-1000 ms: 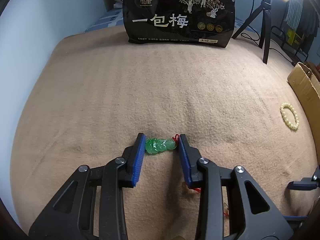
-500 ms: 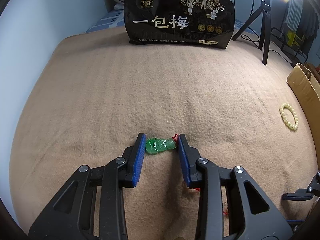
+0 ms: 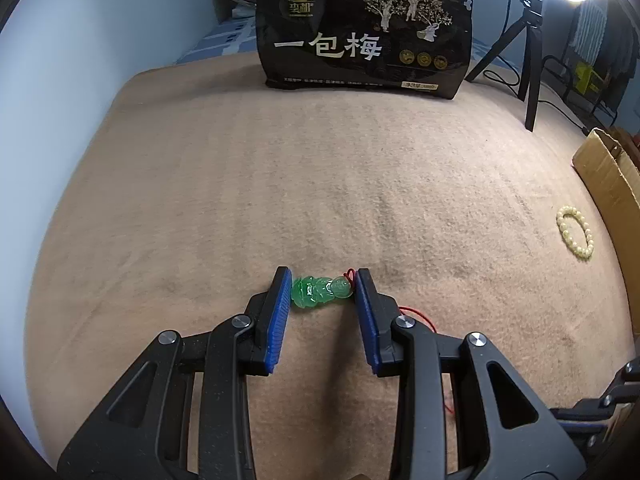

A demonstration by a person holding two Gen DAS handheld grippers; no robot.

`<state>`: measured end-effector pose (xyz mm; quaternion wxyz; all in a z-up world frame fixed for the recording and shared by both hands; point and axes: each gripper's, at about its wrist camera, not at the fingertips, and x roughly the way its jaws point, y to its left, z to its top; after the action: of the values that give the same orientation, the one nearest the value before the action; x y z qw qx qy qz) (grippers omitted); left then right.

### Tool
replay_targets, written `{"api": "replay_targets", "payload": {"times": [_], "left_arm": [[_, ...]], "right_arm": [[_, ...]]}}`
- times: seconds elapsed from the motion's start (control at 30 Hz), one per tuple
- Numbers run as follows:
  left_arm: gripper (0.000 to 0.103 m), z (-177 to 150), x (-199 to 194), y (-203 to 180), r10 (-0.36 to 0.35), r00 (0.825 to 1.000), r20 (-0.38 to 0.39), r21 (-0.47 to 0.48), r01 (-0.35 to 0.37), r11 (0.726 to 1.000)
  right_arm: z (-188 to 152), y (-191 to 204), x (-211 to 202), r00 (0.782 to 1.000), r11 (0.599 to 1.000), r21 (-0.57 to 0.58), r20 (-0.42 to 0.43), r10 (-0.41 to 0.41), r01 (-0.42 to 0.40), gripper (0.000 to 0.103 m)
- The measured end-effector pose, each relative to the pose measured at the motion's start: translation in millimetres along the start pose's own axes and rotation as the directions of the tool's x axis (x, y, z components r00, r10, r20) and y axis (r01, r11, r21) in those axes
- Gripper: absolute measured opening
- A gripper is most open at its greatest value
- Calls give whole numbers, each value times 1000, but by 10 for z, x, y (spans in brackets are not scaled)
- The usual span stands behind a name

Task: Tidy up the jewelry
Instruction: 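Lift the jade pendant and the pearl off the blanket with both grippers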

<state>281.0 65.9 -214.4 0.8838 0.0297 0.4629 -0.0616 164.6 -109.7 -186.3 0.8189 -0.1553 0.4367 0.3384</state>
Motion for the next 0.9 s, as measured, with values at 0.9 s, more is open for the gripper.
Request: {"api": "replay_targets", "payload": {"times": [0.9], "left_arm": [[32,-8,-88,57,-1,1000,11,-22,1,1000]], "right_arm": [[71,76,95,1000,1000,6,24,-2,1,9]]}}
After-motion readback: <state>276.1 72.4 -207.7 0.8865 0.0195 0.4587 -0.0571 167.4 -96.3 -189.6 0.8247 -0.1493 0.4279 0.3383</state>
